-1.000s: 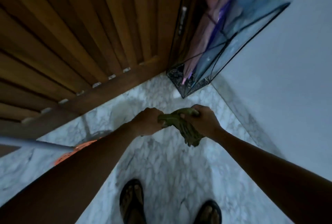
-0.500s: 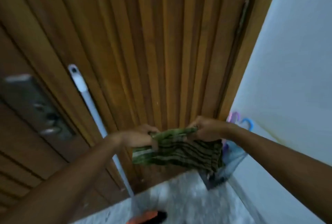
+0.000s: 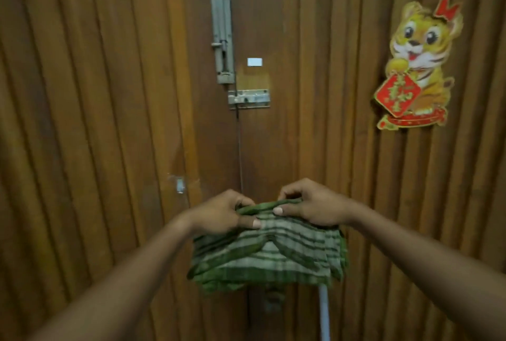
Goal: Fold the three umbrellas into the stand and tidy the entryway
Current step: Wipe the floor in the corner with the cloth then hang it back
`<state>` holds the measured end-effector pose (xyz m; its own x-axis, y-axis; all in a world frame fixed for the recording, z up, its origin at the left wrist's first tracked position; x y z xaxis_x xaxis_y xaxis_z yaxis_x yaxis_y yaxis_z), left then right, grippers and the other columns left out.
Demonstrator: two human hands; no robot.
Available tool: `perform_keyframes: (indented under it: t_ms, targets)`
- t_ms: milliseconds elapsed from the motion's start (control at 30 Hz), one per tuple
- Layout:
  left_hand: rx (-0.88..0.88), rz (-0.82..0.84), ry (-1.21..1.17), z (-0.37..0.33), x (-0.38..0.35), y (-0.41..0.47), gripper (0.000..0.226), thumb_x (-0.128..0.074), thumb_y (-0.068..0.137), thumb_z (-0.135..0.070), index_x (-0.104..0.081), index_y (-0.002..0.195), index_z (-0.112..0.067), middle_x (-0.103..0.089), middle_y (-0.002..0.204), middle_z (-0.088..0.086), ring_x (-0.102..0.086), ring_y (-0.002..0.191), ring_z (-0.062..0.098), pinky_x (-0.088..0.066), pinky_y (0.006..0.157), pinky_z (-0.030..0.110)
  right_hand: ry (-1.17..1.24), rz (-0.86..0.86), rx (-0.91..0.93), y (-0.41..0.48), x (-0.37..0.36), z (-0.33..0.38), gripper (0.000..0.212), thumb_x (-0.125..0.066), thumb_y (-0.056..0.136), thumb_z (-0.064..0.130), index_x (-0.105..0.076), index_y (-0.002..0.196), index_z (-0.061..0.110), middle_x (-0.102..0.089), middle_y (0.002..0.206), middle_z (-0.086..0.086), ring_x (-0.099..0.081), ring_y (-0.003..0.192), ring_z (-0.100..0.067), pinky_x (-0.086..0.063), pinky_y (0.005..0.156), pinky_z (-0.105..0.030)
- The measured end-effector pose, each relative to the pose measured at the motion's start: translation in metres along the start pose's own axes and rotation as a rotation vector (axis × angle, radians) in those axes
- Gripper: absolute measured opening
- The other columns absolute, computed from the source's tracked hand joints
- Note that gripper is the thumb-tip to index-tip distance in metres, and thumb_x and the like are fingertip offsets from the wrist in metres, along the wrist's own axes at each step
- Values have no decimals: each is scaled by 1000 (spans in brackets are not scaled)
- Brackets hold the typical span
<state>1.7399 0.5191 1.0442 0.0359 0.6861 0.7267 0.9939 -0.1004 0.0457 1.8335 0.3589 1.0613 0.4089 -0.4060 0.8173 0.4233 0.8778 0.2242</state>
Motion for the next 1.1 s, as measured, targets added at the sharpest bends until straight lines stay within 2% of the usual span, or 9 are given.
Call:
perform_keyframes:
  t_ms: [167, 267, 333, 500, 600, 700, 833, 933, 1100]
  targets:
    - [82, 27, -67, 50, 55, -45, 31, -65, 96, -37, -72, 108, -9, -74, 107, 14, -72, 100, 28, -56, 93, 46, -107, -18, 40, 66, -45, 41, 26, -65, 98, 34, -60, 76, 20, -59, 71, 4, -53, 65, -8, -42, 63, -31]
    - [92, -178, -7, 70, 87, -58, 30, -67, 94, -39, -68, 120, -24, -68, 118, -1, -66, 106, 12, -53, 91, 31, -127, -73, 46, 101, -61, 58, 22, -60, 100, 31, -54, 81, 19, -57, 74, 1, -54, 68, -17, -40, 62, -38]
    - [75, -367, 25, 85, 110, -68, 27, -70, 93, -34, -65, 119, -31, -64, 116, -5, -61, 104, 8, -48, 84, 22, -77, -106, 48, 125, -74, 69, 13, -58, 99, 36, -54, 89, 29, -63, 81, -3, -61, 74, -24, -47, 64, -47]
    - [61, -680, 18, 115, 155, -80, 7, -73, 91, -23, -69, 92, -28, -71, 90, 0, -67, 84, 12, -56, 78, 35, 17, -348, 122, 165, -94, 92, 31, -57, 95, 54, -49, 80, 28, -57, 72, -1, -56, 67, -21, -38, 59, -36]
    - [152, -901, 252, 123, 163, -80, 8, -74, 85, -29, -67, 86, -31, -68, 77, -11, -63, 74, 8, -55, 68, 33, -188, -524, 102, 182, -104, 95, 32, -58, 96, 48, -45, 74, 28, -53, 68, 7, -54, 66, -16, -42, 57, -36]
    - [175, -1074, 481, 125, 158, -79, 9, -69, 83, -35, -66, 89, -29, -70, 80, -12, -65, 76, 14, -55, 64, 33, -485, -702, 91, 189, -116, 103, 17, -53, 98, 43, -46, 94, 29, -58, 83, 8, -60, 71, -22, -49, 54, -34]
    - [72, -1201, 792, 132, 142, -74, 12, -71, 82, -27, -70, 93, -22, -65, 97, -1, -55, 95, 25, -45, 74, 38, -652, -789, 199, 194, -130, 103, 16, -65, 90, 29, -57, 102, 23, -53, 89, -1, -54, 73, -22, -35, 50, -29]
    - [-13, -1175, 658, 154, 129, -72, 13, -74, 83, -14, -76, 94, -21, -67, 96, -3, -57, 93, 22, -48, 77, 40, -608, -767, 196, 194, -145, 88, 10, -69, 86, 22, -68, 95, 21, -59, 86, 2, -58, 79, -21, -44, 54, -32]
    - [-101, -1161, -5, 185, 94, -81, 25, -62, 96, -16, -76, 116, -20, -73, 118, -9, -64, 110, -3, -50, 99, 20, -168, -823, 159, 181, -168, 61, 24, -61, 98, 33, -77, 112, 21, -72, 101, 9, -64, 93, -11, -55, 75, -32]
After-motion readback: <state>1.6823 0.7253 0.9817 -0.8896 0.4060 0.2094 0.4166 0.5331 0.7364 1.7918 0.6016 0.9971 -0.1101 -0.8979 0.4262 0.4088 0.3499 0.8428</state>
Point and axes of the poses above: each hand's wrist, its own y-axis towards the middle knuckle, its own x-axis out of the back of the hand, z = x × y, the point moved 5 cm from there along y, towards the middle knuckle
